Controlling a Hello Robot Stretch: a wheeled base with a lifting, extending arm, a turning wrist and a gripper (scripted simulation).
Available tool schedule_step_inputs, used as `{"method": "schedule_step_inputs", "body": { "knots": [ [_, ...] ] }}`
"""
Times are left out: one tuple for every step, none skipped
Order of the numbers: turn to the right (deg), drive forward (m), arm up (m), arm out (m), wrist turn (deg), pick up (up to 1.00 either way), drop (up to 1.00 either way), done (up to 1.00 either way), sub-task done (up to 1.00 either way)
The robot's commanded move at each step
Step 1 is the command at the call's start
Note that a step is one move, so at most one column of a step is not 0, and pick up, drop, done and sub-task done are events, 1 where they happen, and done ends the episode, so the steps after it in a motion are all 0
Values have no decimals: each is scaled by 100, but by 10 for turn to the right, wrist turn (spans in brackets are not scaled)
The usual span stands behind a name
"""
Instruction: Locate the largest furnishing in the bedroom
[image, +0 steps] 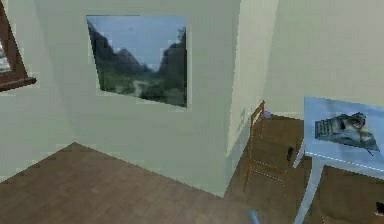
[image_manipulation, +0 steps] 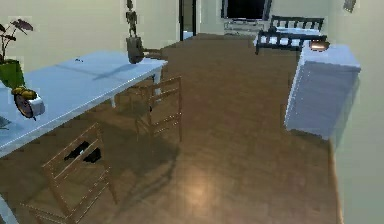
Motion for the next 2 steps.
{"method": "schedule_step_inputs", "body": {
  "knots": [
    [0, 60, 0, 0, 0, 0, 0, 0, 0],
    [450, 0, 0, 0, 0, 0, 0, 0, 0]
  ]
}}
